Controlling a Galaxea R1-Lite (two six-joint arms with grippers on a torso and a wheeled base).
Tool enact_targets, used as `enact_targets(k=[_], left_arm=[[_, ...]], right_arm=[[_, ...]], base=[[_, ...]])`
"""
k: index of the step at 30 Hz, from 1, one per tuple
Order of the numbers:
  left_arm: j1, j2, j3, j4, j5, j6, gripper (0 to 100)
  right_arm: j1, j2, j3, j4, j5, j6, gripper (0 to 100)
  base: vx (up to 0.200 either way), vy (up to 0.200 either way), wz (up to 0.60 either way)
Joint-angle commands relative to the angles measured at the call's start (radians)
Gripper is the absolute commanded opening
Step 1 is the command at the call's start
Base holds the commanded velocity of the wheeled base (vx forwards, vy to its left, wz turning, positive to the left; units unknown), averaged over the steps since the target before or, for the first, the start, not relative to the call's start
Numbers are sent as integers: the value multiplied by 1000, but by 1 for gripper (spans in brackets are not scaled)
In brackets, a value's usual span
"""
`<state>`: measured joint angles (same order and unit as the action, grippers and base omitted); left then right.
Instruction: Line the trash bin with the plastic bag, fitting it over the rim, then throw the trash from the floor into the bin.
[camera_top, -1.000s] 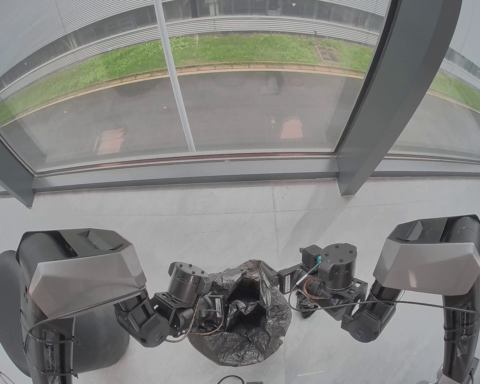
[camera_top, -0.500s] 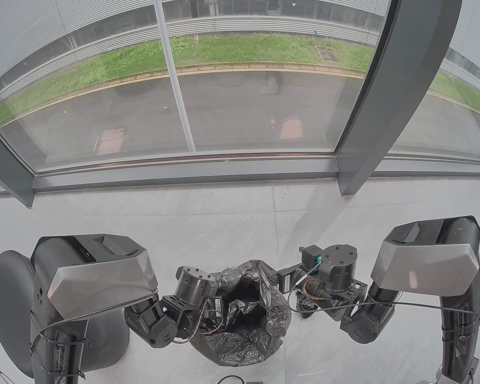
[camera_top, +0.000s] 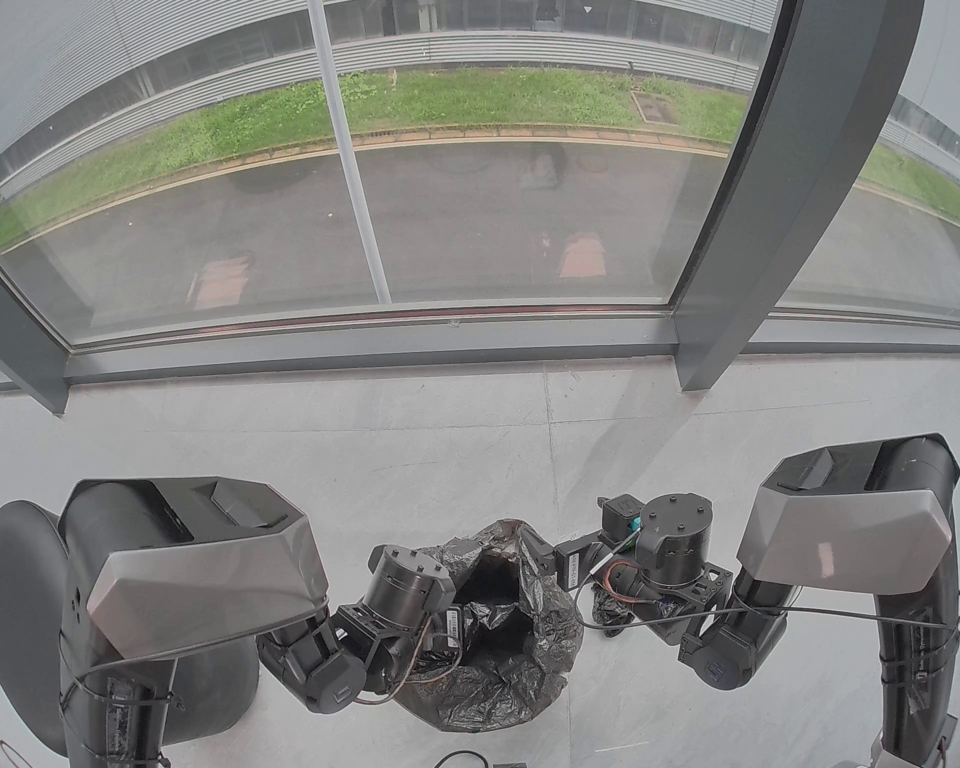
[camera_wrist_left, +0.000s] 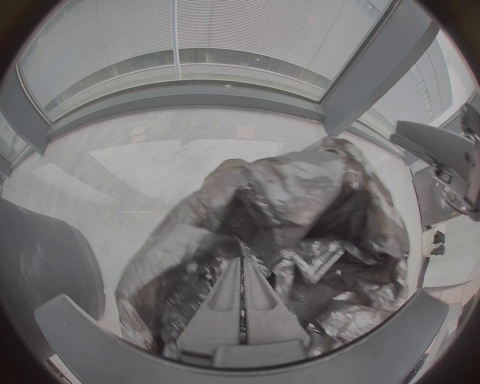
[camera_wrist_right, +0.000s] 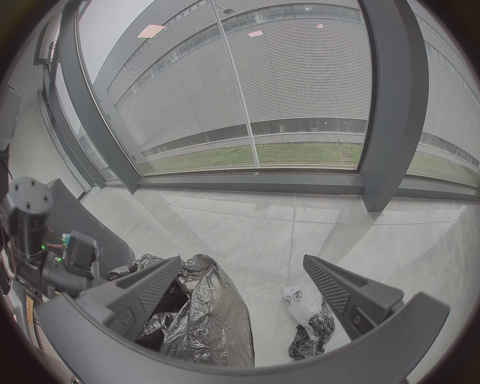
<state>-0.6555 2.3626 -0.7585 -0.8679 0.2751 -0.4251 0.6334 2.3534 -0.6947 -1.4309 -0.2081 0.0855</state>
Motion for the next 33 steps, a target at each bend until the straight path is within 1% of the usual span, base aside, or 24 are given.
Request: enact_targets(k=[1, 2, 8, 10, 15, 17, 22, 26, 33], left_arm=[[-55, -68, 47, 0, -8, -18, 0], [-87, -91, 71, 3, -10, -29, 0], [-188, -106, 140, 3, -10, -69, 0], [-197, -97, 142, 6, -10, -70, 0], [-202, -55, 139, 7, -10, -70, 0], [-217, -25, 137, 9, -10, -70, 0], [-217, 24, 113, 9, -10, -70, 0], [-208, 46, 97, 10, -10, -69, 0], [-164, 84, 56, 33, -16, -60, 0]], right_arm=[[0, 3, 0, 0, -1, 0, 100], [0, 3, 0, 0, -1, 0, 100], [0, 3, 0, 0, -1, 0, 100], [0, 4, 0, 0, 1, 0, 100], [0, 4, 0, 0, -1, 0, 100], [0, 4, -2, 1, 1, 0, 100], [0, 14, -2, 0, 1, 0, 100], [0, 15, -3, 0, 1, 0, 100], [0, 17, -3, 0, 1, 0, 100]], base=[[0, 0, 0], [0, 0, 0], [0, 0, 0], [0, 0, 0], [0, 0, 0], [0, 0, 0], [0, 0, 0], [0, 0, 0], [0, 0, 0]])
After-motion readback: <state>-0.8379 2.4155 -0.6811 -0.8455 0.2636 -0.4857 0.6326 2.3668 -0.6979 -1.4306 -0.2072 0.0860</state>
